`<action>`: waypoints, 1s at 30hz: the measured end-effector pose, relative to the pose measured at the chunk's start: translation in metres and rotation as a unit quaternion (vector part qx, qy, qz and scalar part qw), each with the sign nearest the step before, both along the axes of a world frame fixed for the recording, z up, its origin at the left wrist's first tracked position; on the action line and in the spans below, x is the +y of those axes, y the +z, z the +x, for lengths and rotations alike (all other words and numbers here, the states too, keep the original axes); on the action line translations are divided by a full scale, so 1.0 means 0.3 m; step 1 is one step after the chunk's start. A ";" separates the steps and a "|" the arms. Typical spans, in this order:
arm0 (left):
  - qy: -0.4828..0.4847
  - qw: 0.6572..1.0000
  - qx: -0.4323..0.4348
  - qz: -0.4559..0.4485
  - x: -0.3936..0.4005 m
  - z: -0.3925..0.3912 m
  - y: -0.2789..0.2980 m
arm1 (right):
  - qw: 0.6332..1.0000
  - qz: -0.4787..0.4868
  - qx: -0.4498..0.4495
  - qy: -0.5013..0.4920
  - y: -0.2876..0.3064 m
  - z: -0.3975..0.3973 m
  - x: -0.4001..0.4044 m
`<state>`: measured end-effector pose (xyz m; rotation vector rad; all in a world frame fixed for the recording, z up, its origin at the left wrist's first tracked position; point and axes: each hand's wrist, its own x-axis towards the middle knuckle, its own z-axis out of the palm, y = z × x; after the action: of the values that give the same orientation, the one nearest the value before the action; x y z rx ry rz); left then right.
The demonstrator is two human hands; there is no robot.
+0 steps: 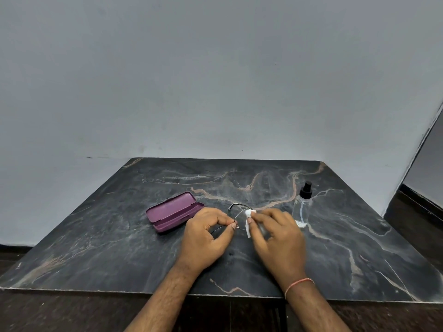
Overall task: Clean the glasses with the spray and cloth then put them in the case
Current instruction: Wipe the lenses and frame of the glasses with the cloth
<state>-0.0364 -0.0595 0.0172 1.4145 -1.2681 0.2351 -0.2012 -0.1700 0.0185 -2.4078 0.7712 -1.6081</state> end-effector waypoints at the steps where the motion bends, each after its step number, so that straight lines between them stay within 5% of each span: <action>1: 0.002 1.000 0.001 -0.002 0.000 0.002 0.000 | 1.000 -0.008 0.013 0.022 0.000 0.000 0.004; 5: 0.002 1.000 0.019 -0.009 0.002 0.009 0.000 | 0.995 -0.047 0.061 0.064 -0.002 -0.001 0.021; 10: 0.002 0.999 0.037 -0.009 -0.003 0.003 0.003 | 1.000 0.014 0.004 -0.004 0.001 0.002 -0.001; 16: 0.004 0.999 0.048 -0.015 -0.003 0.009 0.005 | 0.994 -0.016 0.068 0.079 0.001 0.000 0.017; 22: 0.000 0.998 0.057 -0.012 0.000 0.008 0.003 | 0.999 0.043 0.011 -0.005 0.007 -0.001 -0.005; 30: -0.007 0.998 0.061 -0.010 -0.002 0.010 0.002 | 0.996 -0.023 0.061 0.065 0.006 0.003 0.020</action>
<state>-0.0333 -0.0602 0.0179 1.3818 -1.1716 0.1485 -0.2004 -0.1639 0.0202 -2.5498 0.5865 -1.4570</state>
